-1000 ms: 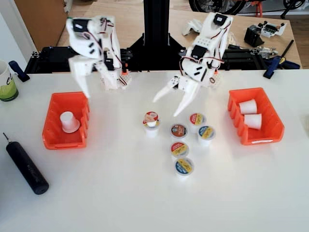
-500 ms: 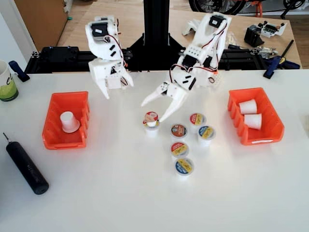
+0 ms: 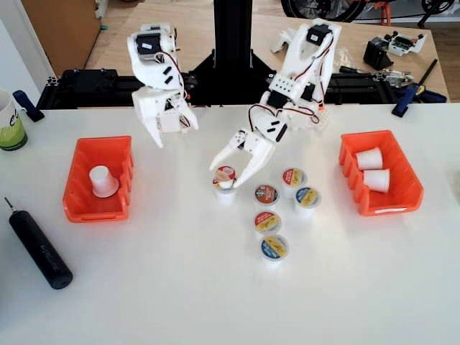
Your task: Sort the coffee pods, blue into left, red into right
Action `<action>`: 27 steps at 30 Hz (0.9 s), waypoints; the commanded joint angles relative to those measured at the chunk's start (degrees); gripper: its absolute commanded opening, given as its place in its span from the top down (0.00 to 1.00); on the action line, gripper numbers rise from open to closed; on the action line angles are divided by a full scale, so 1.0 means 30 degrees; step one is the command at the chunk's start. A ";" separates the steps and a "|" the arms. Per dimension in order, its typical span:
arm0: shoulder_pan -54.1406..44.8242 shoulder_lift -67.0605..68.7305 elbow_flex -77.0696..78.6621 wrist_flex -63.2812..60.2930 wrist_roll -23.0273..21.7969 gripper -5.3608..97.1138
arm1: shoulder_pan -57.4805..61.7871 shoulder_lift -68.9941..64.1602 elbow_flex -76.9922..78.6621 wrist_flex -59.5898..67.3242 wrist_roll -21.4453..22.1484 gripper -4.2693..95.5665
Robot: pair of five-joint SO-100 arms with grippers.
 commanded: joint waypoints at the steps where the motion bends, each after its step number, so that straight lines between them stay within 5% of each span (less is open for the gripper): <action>1: -0.0059 0.0059 -0.0059 -0.0234 0.0117 0.61 | 0.0352 -0.0029 -0.1201 0.0000 -0.0586 0.71; 27: -0.0029 0.0029 -0.0059 -0.0410 0.0146 0.62 | 0.0586 -0.0410 -0.1230 0.0557 -0.0498 0.81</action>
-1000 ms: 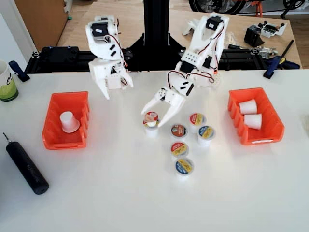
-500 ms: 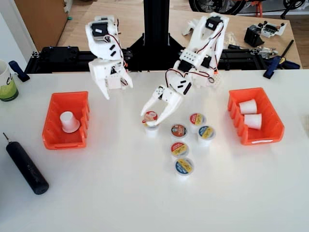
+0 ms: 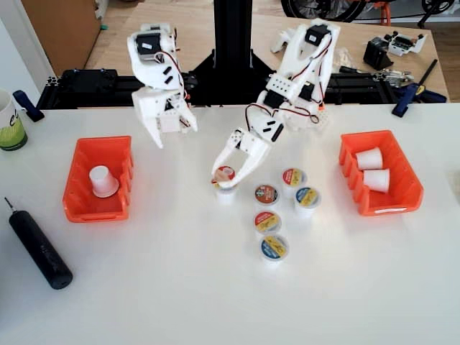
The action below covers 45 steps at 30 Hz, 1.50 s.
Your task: Sort the coffee pods, blue into left, red into right
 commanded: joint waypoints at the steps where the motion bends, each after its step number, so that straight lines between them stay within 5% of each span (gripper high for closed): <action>1: -0.0029 0.0059 -0.0059 -0.0205 0.0146 0.62 | 0.0059 0.0059 -0.0879 0.0059 0.0146 0.81; 21: -0.0029 -0.0146 -0.0059 -0.0410 0.0176 0.63 | 0.1699 0.0146 -0.2783 0.2197 -0.1992 0.83; 33: -0.0410 0.0146 0.2432 -0.2842 0.0469 0.59 | 0.0176 0.0264 -0.3047 0.4512 0.0615 0.72; 40: -0.3018 0.0088 0.3604 -0.3867 0.2900 0.56 | -0.0381 0.3340 -0.7061 1.5059 0.1113 0.62; 45: -0.4277 0.3604 0.8848 -0.9229 0.4395 0.56 | -0.1582 0.8525 -0.8496 2.4375 0.3545 0.63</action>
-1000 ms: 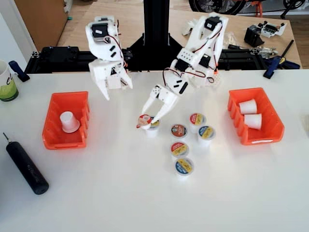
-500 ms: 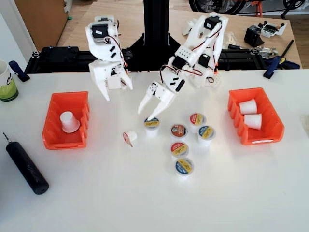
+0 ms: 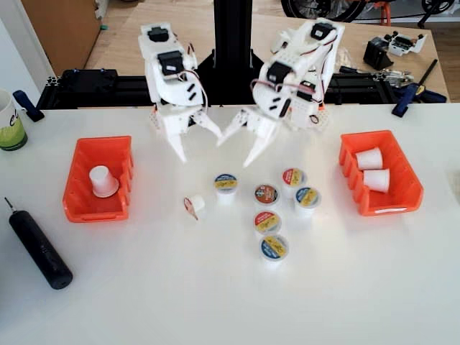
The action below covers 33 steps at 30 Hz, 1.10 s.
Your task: Sort the coffee pods, blue into left, red into right
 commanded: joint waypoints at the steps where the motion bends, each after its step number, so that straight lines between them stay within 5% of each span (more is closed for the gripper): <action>1: -0.0322 0.4951 0.5947 -0.5508 0.0498 0.57 | -0.0937 0.4336 -0.1201 0.6563 0.1875 0.63; 4: -0.0234 0.8613 1.2568 -1.1221 0.0234 0.60 | -0.1611 0.5977 -0.1406 0.8730 0.2461 0.64; 12: -0.1377 0.4863 1.2891 -1.5322 0.1025 0.57 | -0.3135 0.5977 -0.1934 0.9785 0.4014 0.64; 23: -0.2842 0.0322 1.1279 -1.6084 0.5244 0.56 | -0.3721 0.5771 -0.1611 0.8730 0.4512 0.65; 33: -0.2695 -0.0059 1.1748 -1.7051 0.5244 0.56 | -0.4072 0.5742 -0.1201 0.8145 0.4805 0.66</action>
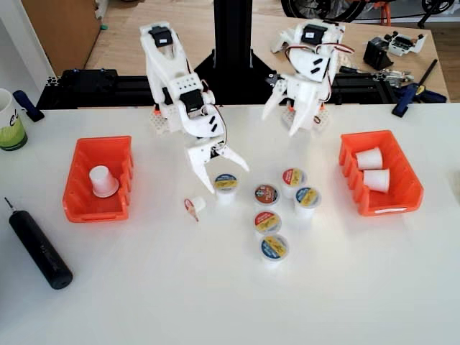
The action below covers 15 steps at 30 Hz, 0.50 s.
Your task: Sort the coffee pods, blue into left, red into right
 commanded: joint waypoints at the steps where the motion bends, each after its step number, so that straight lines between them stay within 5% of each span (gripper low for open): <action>1: -0.0029 0.0059 -0.0205 -0.0674 0.0029 0.56 | -0.0117 0.0176 -0.0059 -0.0234 0.0059 0.66; 15: -0.0059 -0.0674 0.0469 -0.1787 -0.0293 0.56 | -0.0117 0.0176 0.0439 -0.0732 0.0088 0.67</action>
